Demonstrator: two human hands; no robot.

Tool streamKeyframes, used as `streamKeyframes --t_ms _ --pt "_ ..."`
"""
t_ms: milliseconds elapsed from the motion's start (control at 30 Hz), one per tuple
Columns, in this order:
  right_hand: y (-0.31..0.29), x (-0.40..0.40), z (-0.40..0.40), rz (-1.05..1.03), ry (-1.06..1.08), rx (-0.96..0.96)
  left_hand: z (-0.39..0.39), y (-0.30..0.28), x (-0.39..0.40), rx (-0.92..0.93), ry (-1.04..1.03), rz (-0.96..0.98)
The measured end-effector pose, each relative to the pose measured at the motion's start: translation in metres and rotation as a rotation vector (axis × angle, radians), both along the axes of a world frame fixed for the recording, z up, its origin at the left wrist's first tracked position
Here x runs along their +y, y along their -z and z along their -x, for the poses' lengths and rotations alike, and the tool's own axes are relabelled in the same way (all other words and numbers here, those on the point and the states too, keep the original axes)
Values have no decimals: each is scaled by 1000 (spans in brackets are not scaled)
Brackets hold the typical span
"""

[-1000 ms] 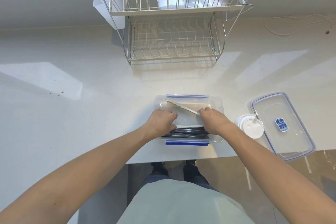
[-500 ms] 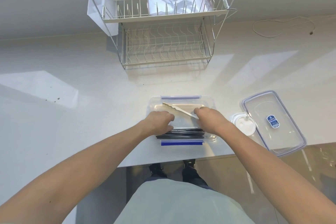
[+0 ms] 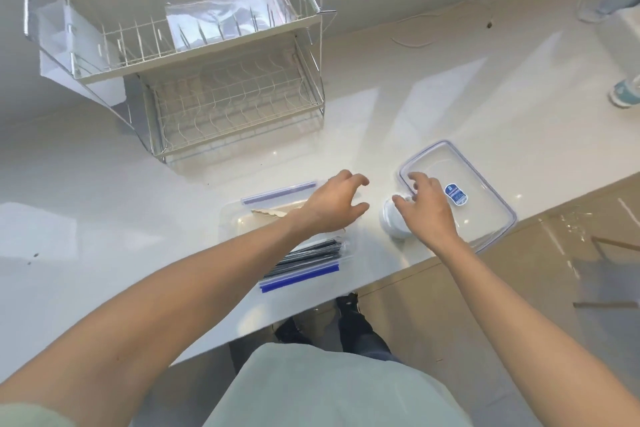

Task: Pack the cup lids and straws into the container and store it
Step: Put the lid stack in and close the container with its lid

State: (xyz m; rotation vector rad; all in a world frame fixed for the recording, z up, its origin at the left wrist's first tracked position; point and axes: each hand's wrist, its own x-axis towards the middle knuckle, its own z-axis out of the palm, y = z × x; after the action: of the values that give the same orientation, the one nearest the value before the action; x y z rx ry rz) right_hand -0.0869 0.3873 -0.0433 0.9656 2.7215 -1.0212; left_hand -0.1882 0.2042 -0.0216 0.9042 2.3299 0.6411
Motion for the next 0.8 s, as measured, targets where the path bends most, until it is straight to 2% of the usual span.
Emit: streamKeyframes --t_ms 100,200,300,367,500,700,800 --pt "13 16 -21 163 230 -38 -8 7 36 -62 -48 15" --pt "26 21 -37 231 348 -107 -13 15 64 18 -36 88" --pt "37 19 -47 279 392 -223 -16 24 85 -124 -82 134" --pt "43 18 -49 385 430 -247 -16 32 93 -234 -124 205" --pt "49 12 -48 645 545 -112 -20 49 98 -372 -241 268" --pt "42 4 -44 761 623 -37 -18 53 97 -481 -412 167" --pt "27 5 -36 882 685 111 -10 39 94 -435 -414 59"
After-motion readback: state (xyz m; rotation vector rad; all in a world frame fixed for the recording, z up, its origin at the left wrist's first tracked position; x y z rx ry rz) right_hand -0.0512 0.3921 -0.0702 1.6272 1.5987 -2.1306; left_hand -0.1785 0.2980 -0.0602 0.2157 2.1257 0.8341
